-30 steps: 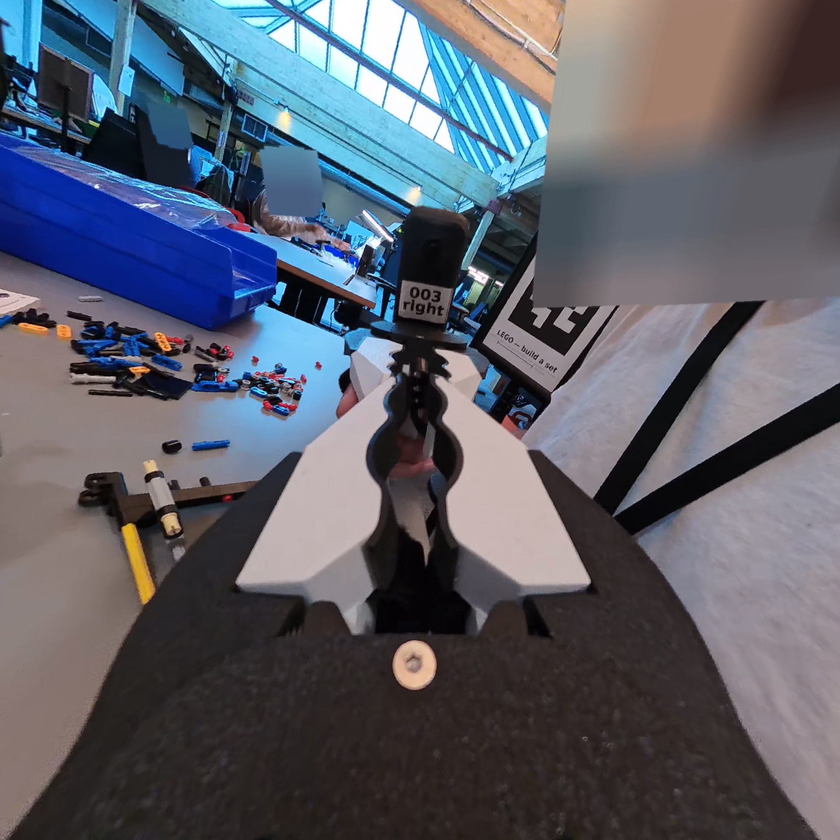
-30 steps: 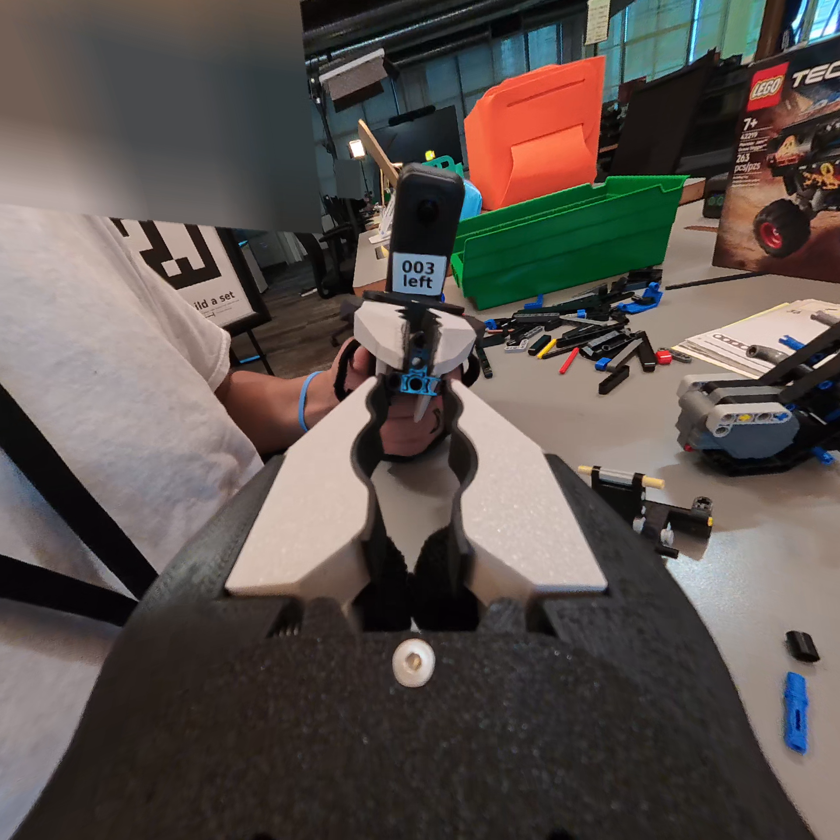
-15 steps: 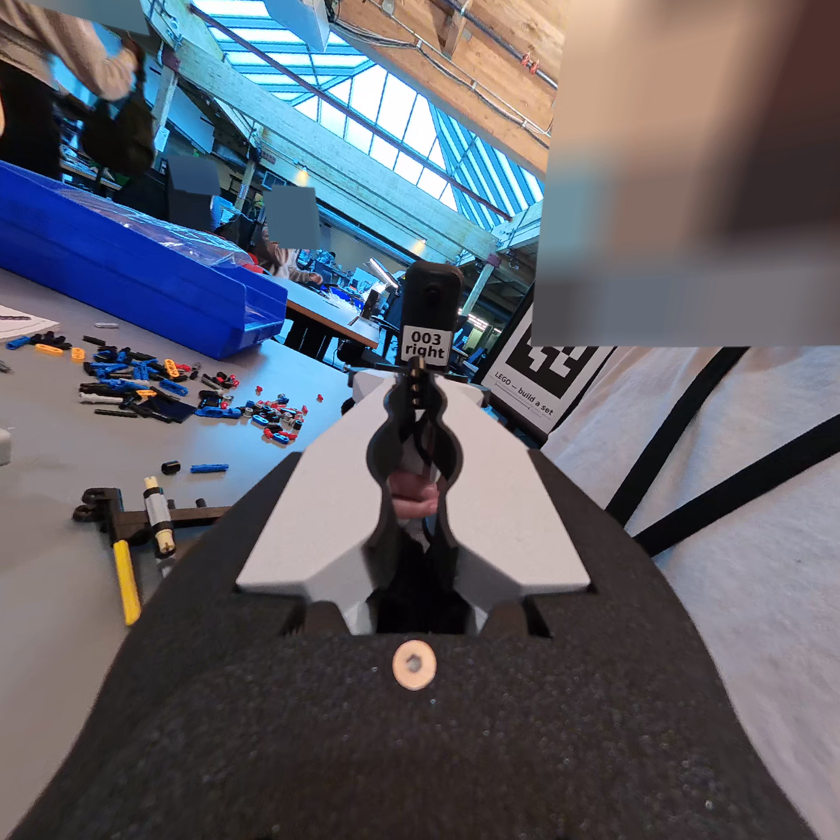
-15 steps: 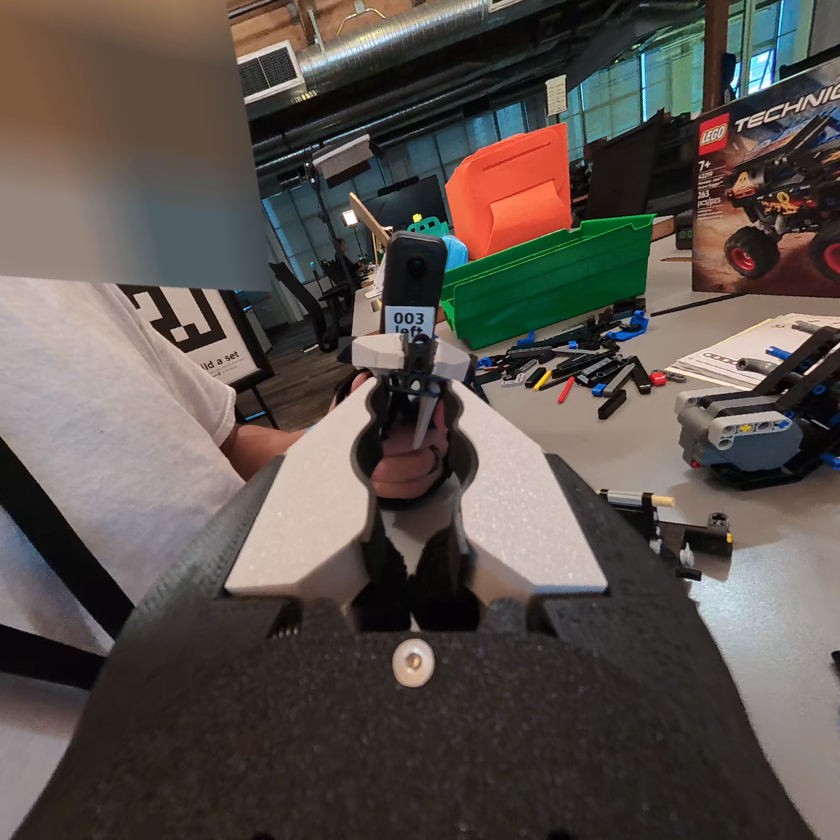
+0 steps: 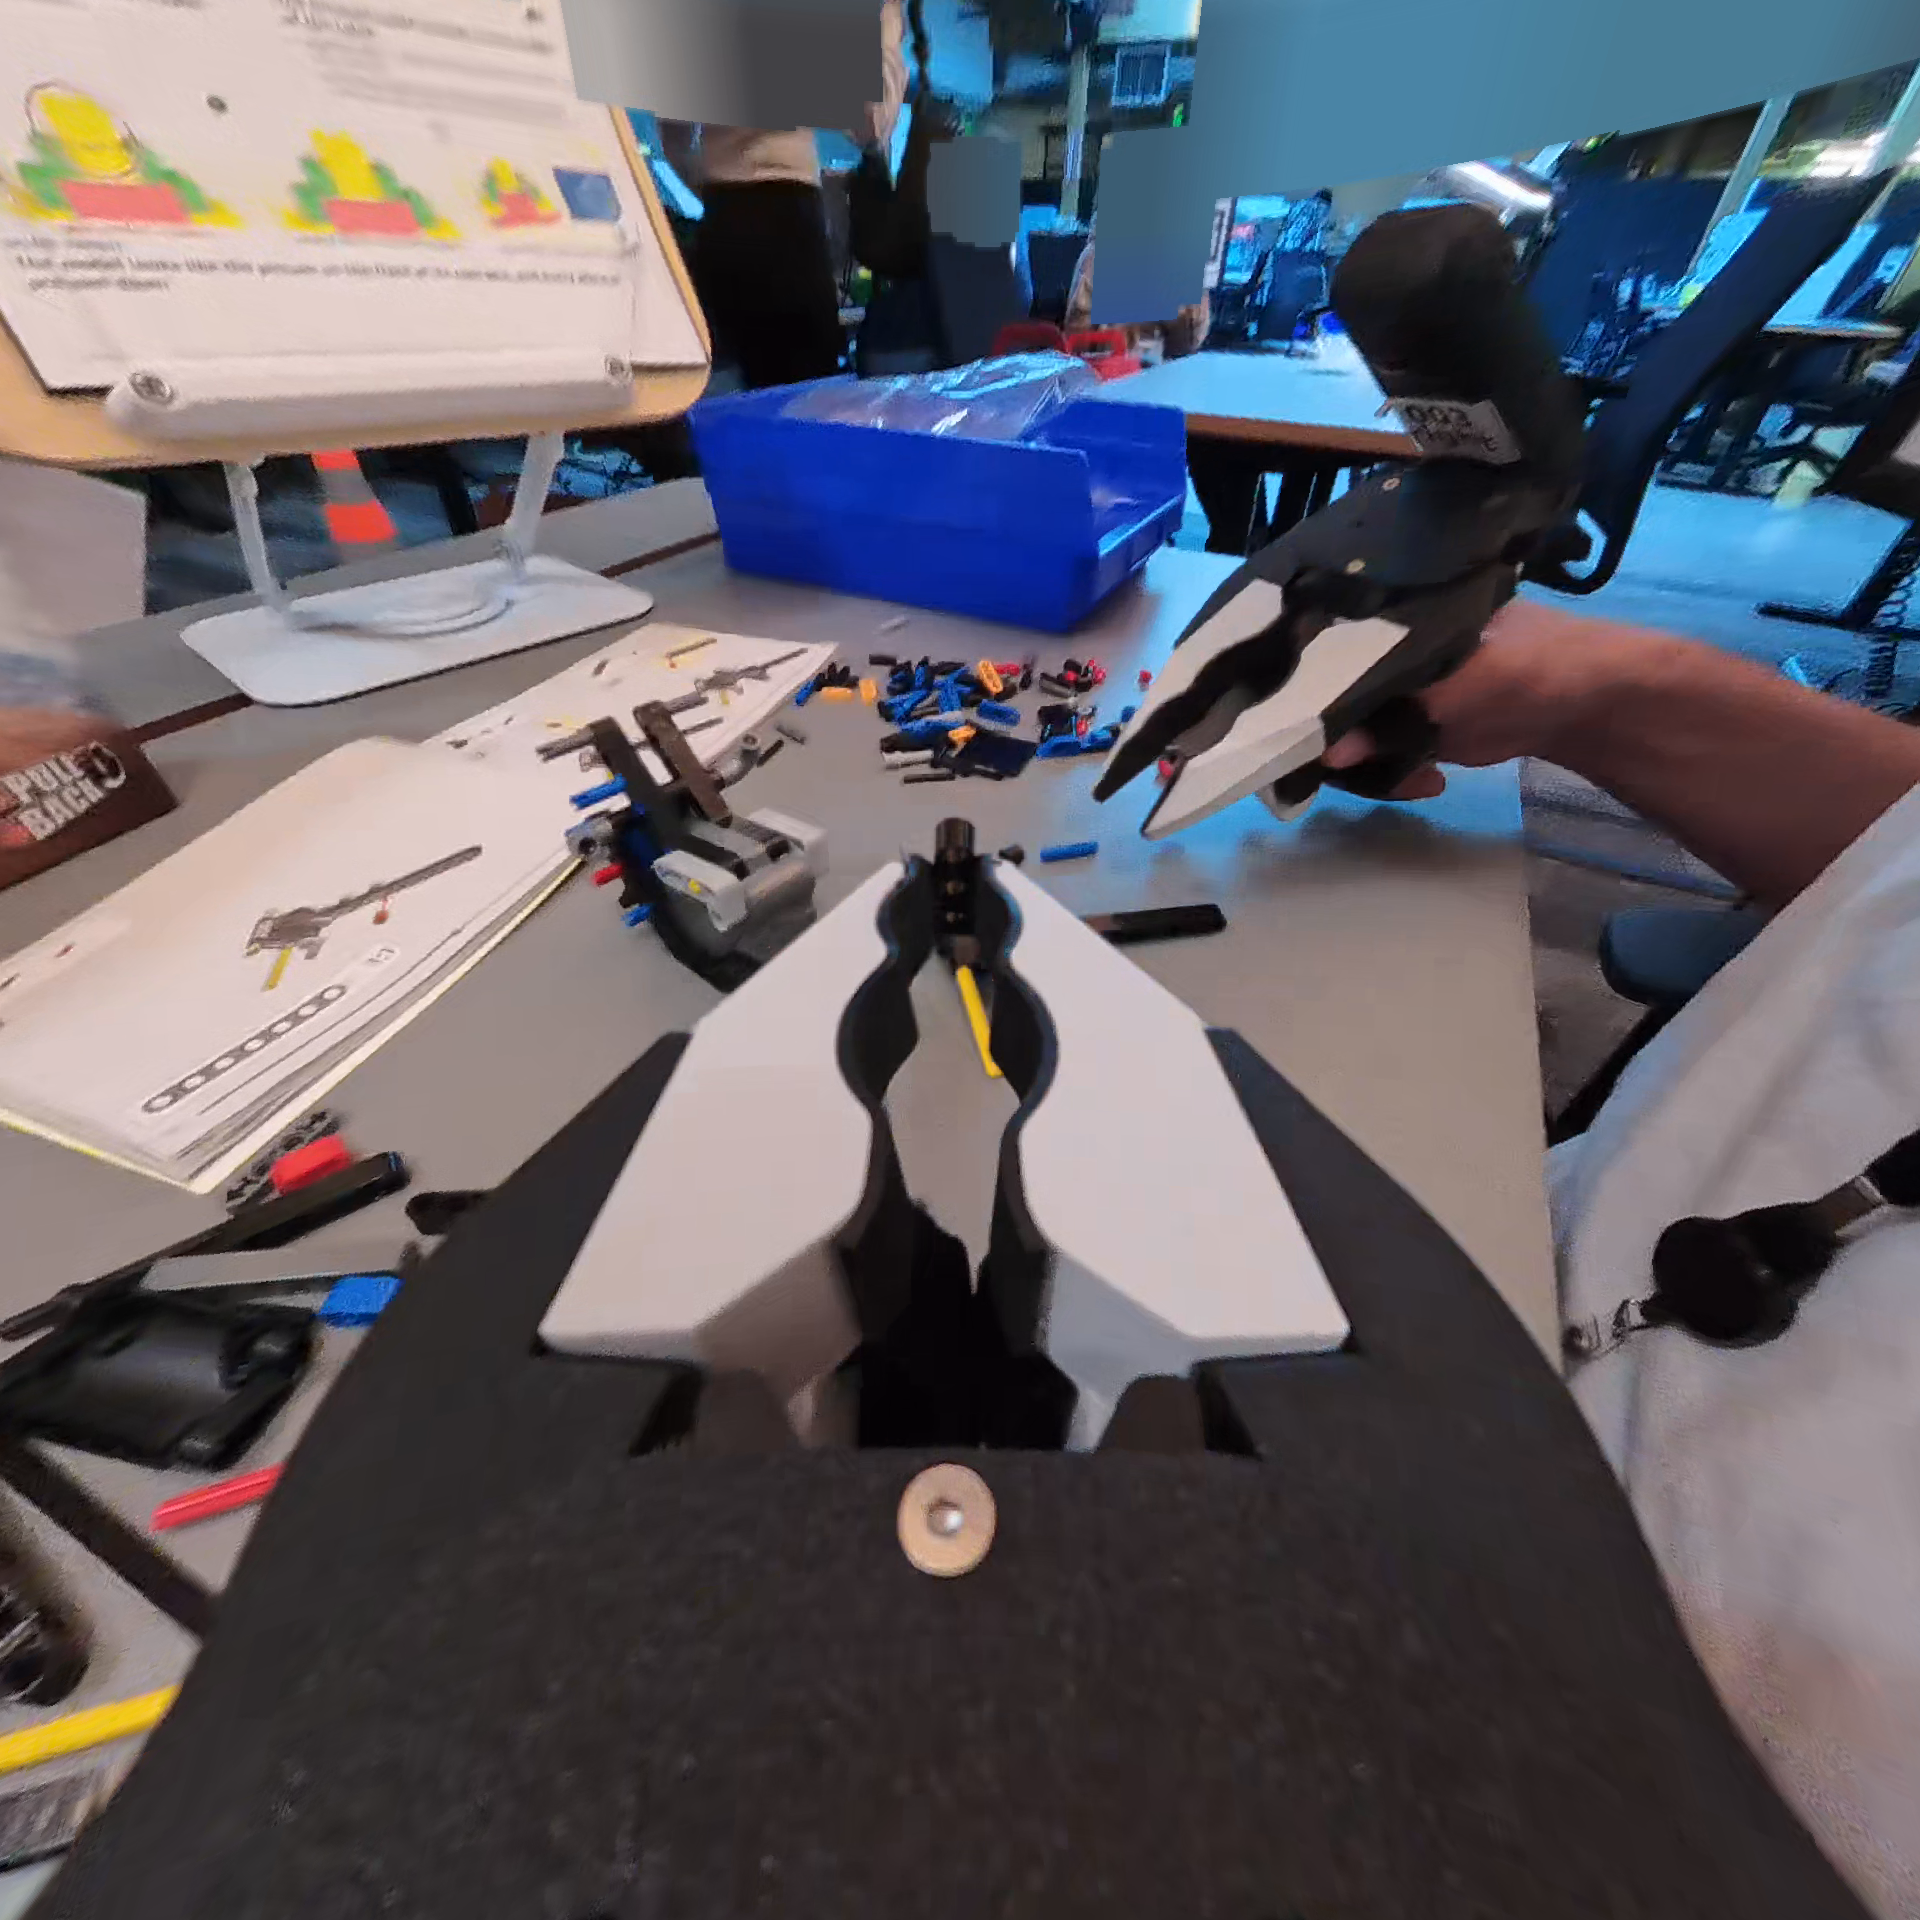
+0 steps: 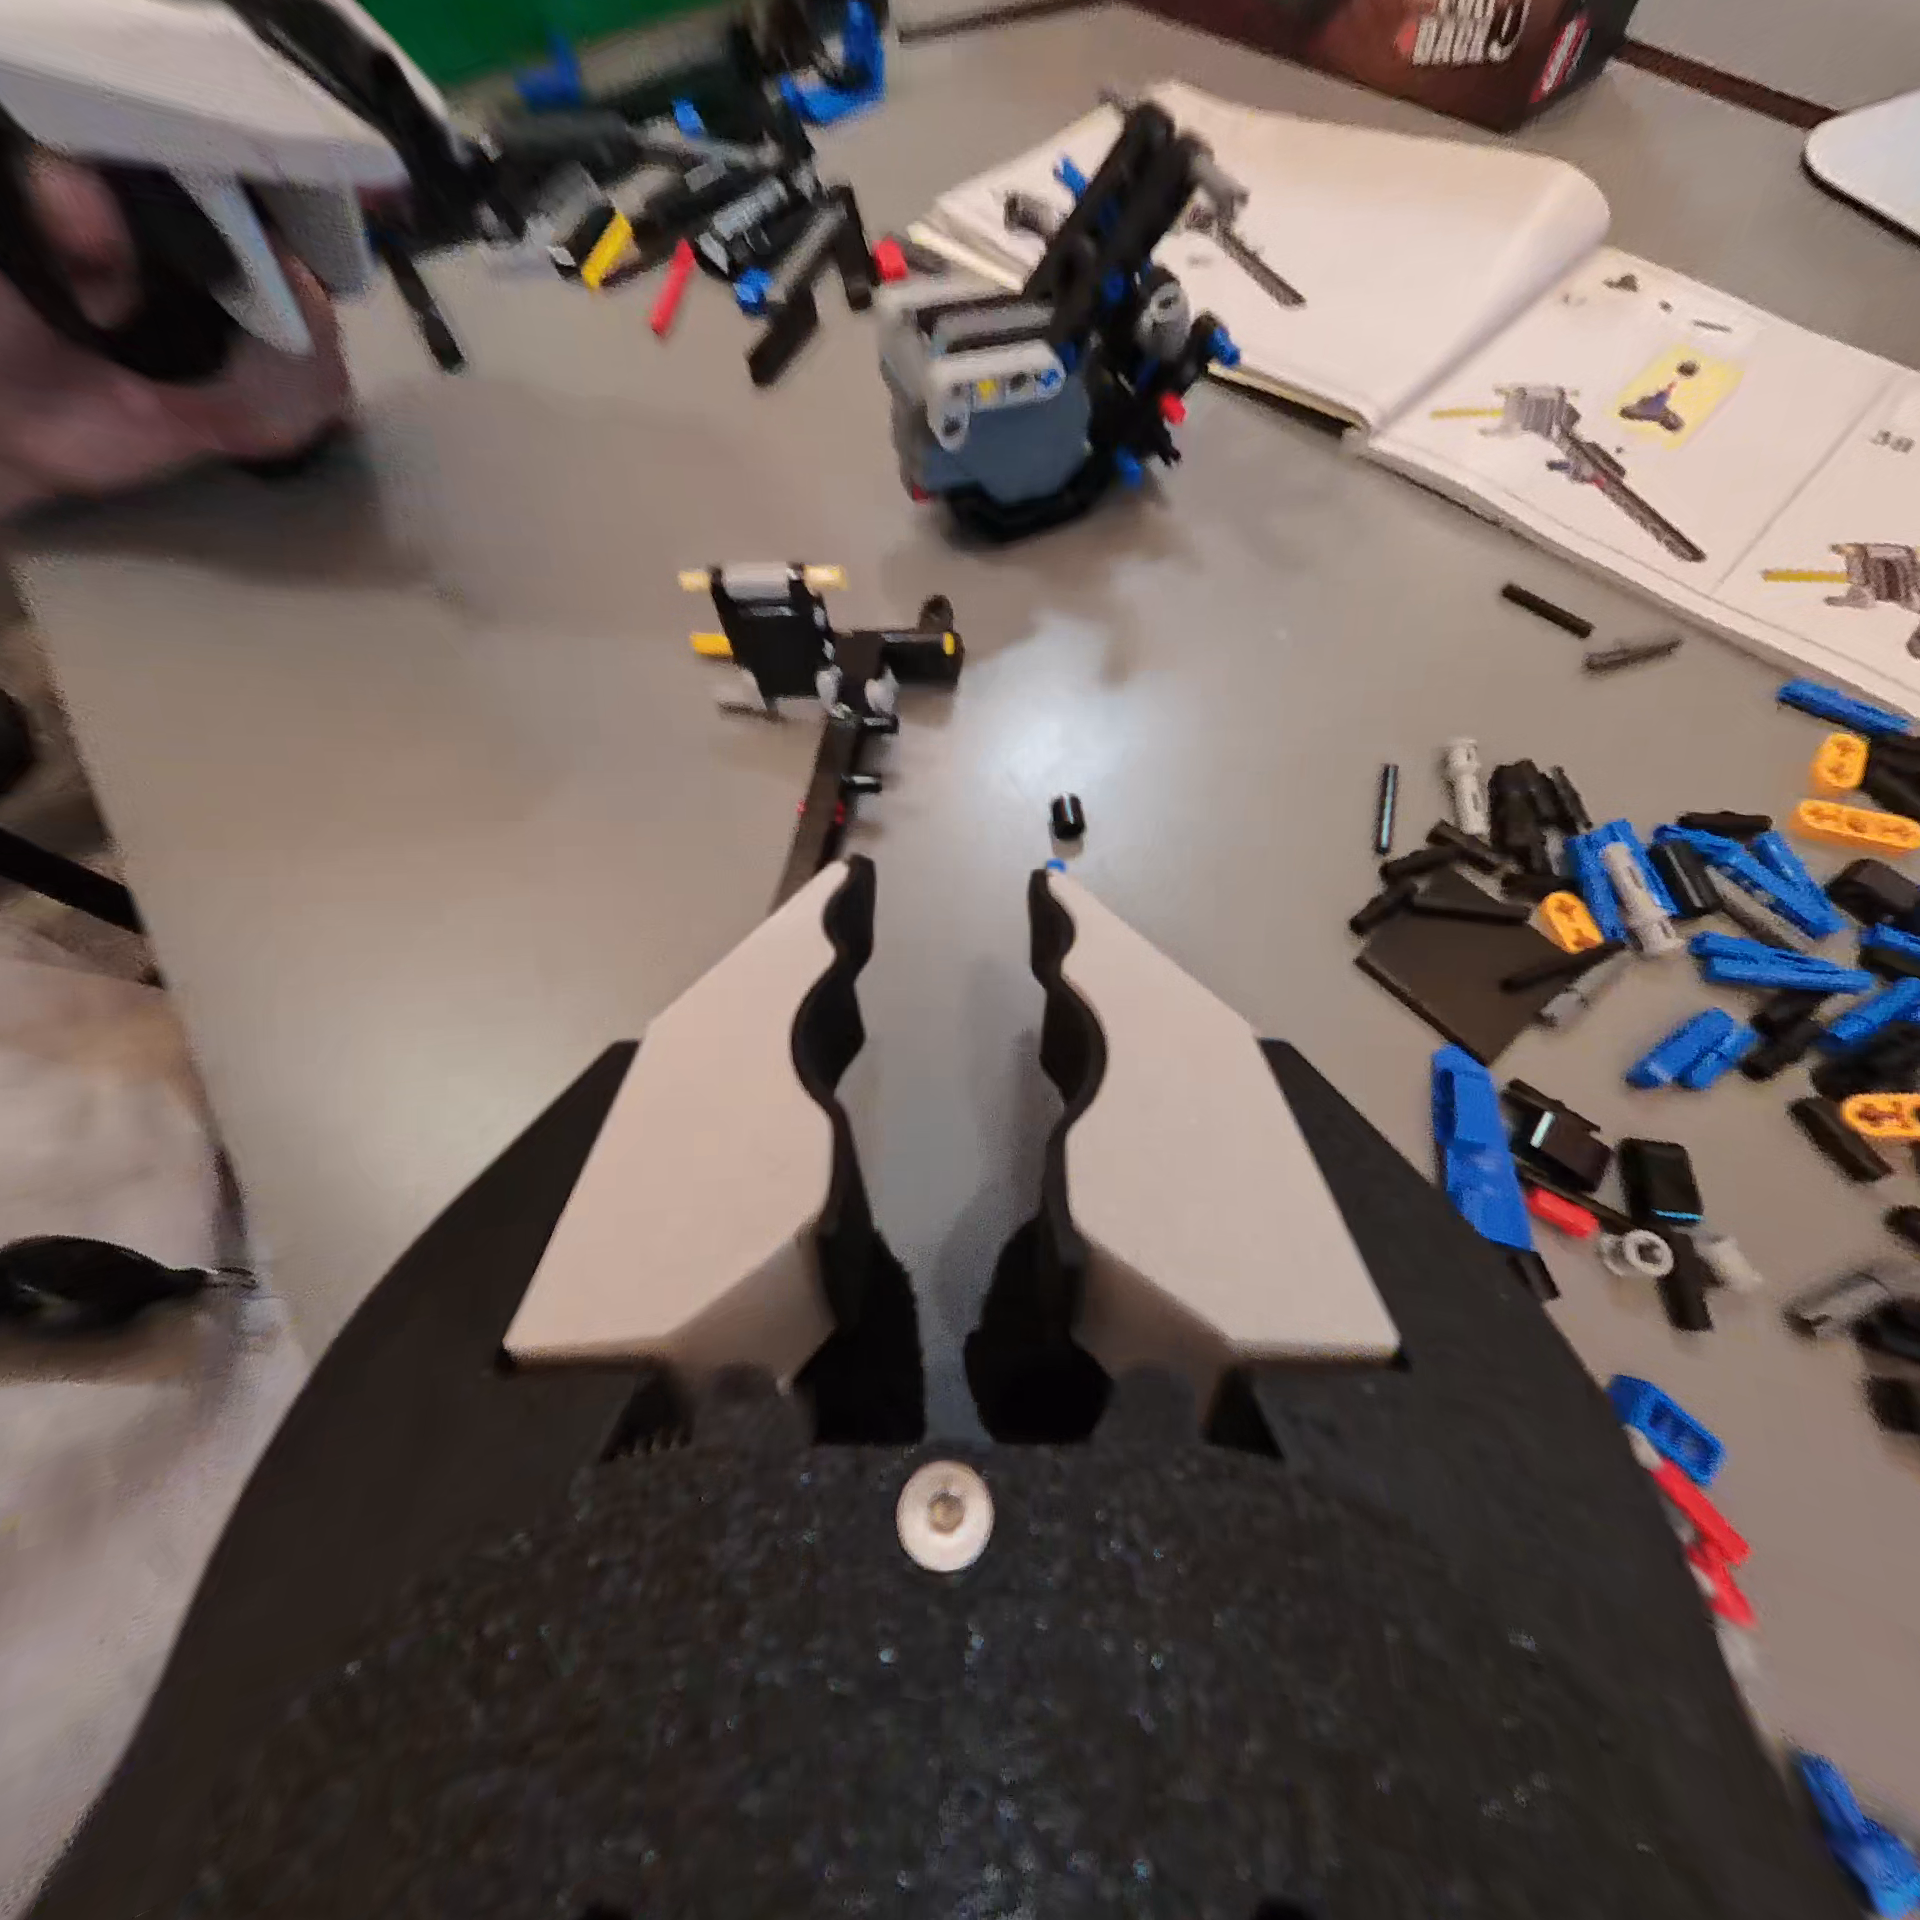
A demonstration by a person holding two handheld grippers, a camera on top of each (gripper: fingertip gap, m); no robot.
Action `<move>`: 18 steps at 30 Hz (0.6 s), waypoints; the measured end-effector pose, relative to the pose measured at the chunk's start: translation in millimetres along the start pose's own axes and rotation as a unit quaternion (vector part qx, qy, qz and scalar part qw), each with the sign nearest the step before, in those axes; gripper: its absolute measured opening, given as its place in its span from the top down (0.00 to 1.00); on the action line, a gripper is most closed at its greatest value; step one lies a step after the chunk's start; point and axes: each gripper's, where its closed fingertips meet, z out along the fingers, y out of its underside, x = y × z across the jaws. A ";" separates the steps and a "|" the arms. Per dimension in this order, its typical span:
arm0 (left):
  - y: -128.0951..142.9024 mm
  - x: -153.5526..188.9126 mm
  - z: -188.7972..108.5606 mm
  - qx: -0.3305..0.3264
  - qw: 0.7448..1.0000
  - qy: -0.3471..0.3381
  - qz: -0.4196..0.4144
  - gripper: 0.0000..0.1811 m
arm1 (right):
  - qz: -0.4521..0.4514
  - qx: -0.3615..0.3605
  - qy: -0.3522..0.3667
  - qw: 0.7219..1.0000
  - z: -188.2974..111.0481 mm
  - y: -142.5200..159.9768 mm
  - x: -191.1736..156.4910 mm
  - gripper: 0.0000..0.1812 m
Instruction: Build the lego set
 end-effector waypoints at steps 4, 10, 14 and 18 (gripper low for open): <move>-2.1 -5.3 -1.8 0.009 1.000 -0.015 -0.005 0.97 | -0.021 -0.043 0.043 0.998 4.9 14.1 18.4 0.89; -4.8 -7.9 -4.1 0.020 0.999 0.001 -0.036 0.97 | -0.031 -0.059 0.050 0.996 12.7 14.0 21.5 0.92; -5.4 -8.7 -4.7 0.022 0.999 0.003 -0.042 0.97 | -0.039 -0.074 0.040 0.996 13.7 9.1 21.5 0.92; -5.2 -7.9 -4.4 0.021 0.999 0.005 -0.040 0.97 | -0.045 -0.100 0.030 0.993 8.5 16.0 22.6 0.92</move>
